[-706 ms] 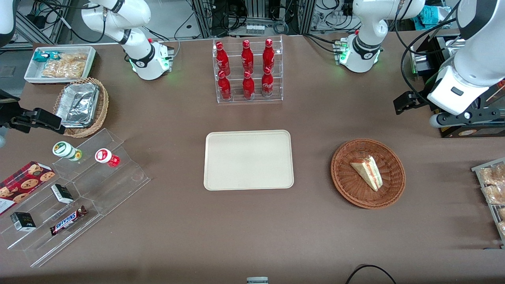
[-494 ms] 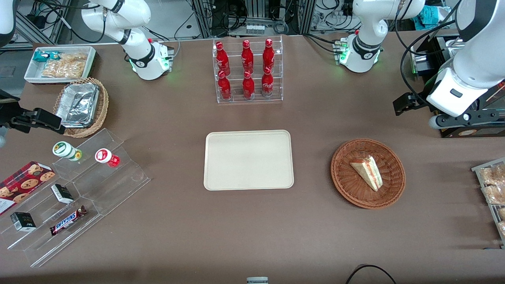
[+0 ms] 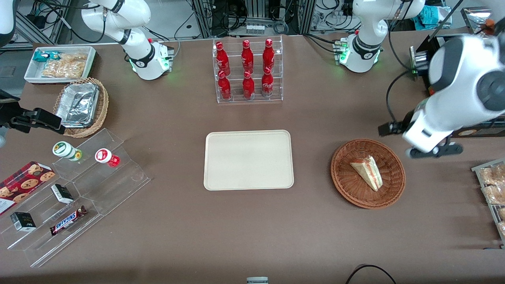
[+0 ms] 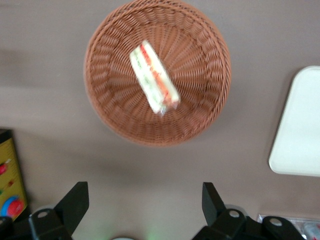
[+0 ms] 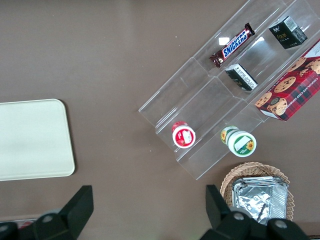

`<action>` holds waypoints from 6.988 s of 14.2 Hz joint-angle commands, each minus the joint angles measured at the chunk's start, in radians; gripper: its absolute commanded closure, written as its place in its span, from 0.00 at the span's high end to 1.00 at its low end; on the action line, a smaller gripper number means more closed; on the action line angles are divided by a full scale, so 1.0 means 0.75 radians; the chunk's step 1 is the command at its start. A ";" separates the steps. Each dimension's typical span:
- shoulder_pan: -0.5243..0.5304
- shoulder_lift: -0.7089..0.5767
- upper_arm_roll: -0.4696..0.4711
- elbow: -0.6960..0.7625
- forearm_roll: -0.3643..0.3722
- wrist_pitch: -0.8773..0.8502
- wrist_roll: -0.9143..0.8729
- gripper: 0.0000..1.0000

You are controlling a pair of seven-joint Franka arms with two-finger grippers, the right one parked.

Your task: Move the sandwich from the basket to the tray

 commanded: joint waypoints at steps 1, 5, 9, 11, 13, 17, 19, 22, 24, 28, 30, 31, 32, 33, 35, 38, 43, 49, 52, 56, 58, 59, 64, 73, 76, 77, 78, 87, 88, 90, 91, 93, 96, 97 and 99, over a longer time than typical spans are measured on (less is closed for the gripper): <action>-0.007 0.037 0.007 -0.140 0.004 0.233 -0.015 1.00; -0.005 0.107 0.011 -0.239 0.006 0.447 -0.159 1.00; -0.005 0.121 0.011 -0.345 0.006 0.642 -0.625 1.00; -0.009 0.119 0.011 -0.445 0.006 0.837 -0.816 1.00; -0.009 0.129 0.011 -0.482 0.006 0.870 -0.843 1.00; -0.009 0.182 0.011 -0.479 0.004 0.868 -0.849 1.00; -0.007 0.221 0.011 -0.474 0.004 0.870 -0.849 1.00; -0.001 0.248 0.011 -0.452 0.004 0.870 -0.843 0.31; -0.001 0.242 0.013 -0.450 0.004 0.868 -0.835 0.09; -0.003 0.162 0.011 -0.389 0.004 0.744 -0.821 0.06; -0.034 0.129 -0.005 -0.311 0.002 0.595 -0.737 0.06; -0.064 0.127 -0.009 -0.268 0.000 0.513 -0.678 0.06; -0.093 0.137 -0.023 -0.213 -0.002 0.409 -0.556 0.07; -0.144 0.158 -0.038 -0.164 -0.004 0.345 -0.476 0.07; -0.281 0.207 -0.036 -0.084 0.002 0.310 -0.459 0.07; -0.444 0.335 -0.036 0.051 -0.004 0.308 -0.514 0.05; -0.708 0.554 -0.036 0.282 -0.004 0.322 -0.771 0.04; -0.836 0.643 -0.036 0.334 -0.004 0.541 -0.882 0.04; -0.858 0.708 -0.036 0.338 -0.010 0.621 -0.908 0.04; -0.860 0.751 -0.038 0.338 -0.019 0.658 -0.954 0.04; -0.856 0.755 -0.038 0.336 -0.021 0.658 -0.937 0.43; -0.852 0.759 -0.040 0.336 -0.019 0.664 -0.925 0.99; -0.873 0.641 -0.026 0.348 -0.004 0.509 -0.945 1.00; -0.584 0.275 0.026 0.121 0.008 0.165 -0.830 1.00; -0.462 0.079 0.026 -0.071 0.008 0.161 -0.645 1.00; -0.415 0.009 0.026 -0.132 0.008 0.153 -0.592 1.00; -0.374 -0.046 0.026 -0.169 0.008 0.124 -0.535 1.00; 0.023 -0.321 0.024 -0.090 -0.004 -0.291 0.120 1.00; 0.054 -0.329 0.024 -0.064 -0.006 -0.293 0.155 1.00; 0.093 -0.333 0.026 -0.006 -0.004 -0.297 0.200 1.00; 0.093 -0.333 0.030 0.022 0.000 -0.295 0.206 1.00; 0.095 -0.331 0.064 0.082 0.010 -0.300 0.216 1.00; 0.109 -0.327 0.075 0.113 -0.002 -0.330 0.274 1.00; 0.109 -0.315 0.075 0.113 -0.004 -0.306 0.274 1.00; 0.109 -0.274 0.073 0.123 -0.008 -0.202 0.259 1.00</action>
